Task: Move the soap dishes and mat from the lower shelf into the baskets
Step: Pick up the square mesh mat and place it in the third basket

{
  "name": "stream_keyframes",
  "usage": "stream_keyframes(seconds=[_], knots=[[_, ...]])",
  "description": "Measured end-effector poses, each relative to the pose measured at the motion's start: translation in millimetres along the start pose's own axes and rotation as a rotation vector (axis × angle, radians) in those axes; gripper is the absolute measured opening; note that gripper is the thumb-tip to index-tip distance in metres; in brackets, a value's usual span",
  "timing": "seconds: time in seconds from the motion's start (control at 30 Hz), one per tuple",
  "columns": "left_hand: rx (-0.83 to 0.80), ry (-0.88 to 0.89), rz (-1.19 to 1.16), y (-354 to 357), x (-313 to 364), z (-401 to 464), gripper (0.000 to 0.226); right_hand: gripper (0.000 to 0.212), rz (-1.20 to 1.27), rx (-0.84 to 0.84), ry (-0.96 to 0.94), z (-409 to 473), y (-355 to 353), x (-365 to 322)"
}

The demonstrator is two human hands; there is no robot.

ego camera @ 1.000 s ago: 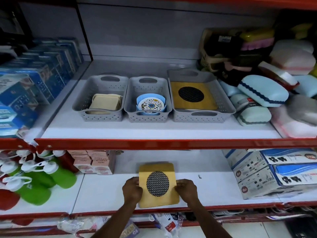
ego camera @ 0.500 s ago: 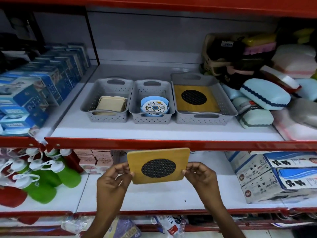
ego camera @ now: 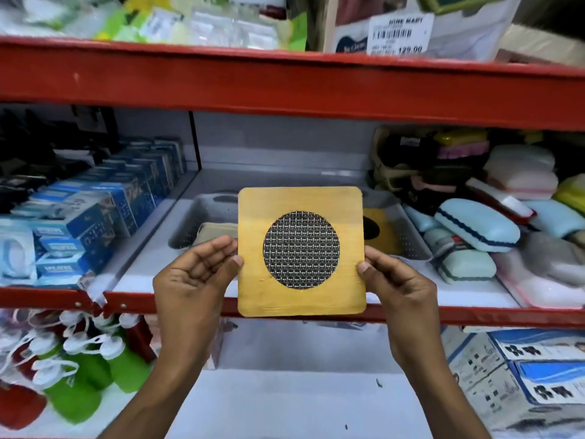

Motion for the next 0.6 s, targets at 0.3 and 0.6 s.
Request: stream_keyframes(seconds=[0.3,0.6], knots=[[-0.012,-0.068,0.048,-1,-12,3,0.039,0.024,-0.053,0.022,0.117,7,-6,21],[-0.060,-0.133,0.080,17,-23,7,0.039,0.022,-0.110,0.062,0.078,19,-18,20]])
Point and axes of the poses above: each hand's wrist, its own z-axis towards the middle knuckle, its own y-axis out of the palm, x = y × z, the point moved 4 cm from there along z, towards the middle knuckle, and after that the axes turned 2 degrees about -z, right-handed, at the moved point
